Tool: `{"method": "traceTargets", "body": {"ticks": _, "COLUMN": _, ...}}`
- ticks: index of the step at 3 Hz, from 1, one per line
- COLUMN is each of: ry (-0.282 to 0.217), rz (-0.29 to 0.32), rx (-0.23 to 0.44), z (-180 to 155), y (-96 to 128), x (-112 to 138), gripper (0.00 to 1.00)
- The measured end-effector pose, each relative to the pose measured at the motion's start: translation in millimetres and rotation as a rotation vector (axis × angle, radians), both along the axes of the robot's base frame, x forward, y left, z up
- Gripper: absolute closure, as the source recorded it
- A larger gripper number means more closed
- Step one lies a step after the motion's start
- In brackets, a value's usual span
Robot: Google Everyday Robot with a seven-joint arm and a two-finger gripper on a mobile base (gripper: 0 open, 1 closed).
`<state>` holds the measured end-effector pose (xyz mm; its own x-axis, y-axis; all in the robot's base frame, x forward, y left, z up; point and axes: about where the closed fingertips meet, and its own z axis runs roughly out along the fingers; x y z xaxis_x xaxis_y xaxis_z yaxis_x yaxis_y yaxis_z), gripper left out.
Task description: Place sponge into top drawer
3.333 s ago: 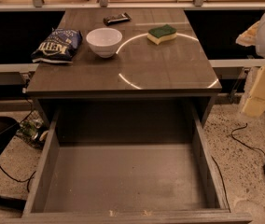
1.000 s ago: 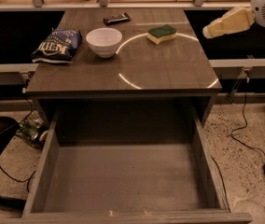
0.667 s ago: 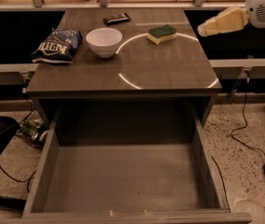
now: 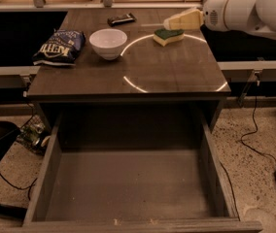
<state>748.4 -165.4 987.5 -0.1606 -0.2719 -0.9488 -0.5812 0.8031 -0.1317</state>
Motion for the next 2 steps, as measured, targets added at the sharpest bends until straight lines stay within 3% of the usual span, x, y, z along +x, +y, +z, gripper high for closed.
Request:
{"method": "traceTargets", "body": {"ticks": 1, "ry": 0.0, "rz": 0.0, "rx": 0.0, "z": 0.0, "y": 0.1, "x": 0.0, "gripper": 0.0}}
{"method": "traceTargets", "body": {"ticks": 2, "ry": -0.024, "rz": 0.004, "rx": 0.027, "z": -5.8, "y": -0.7, "x": 16.3, "gripper": 0.0}}
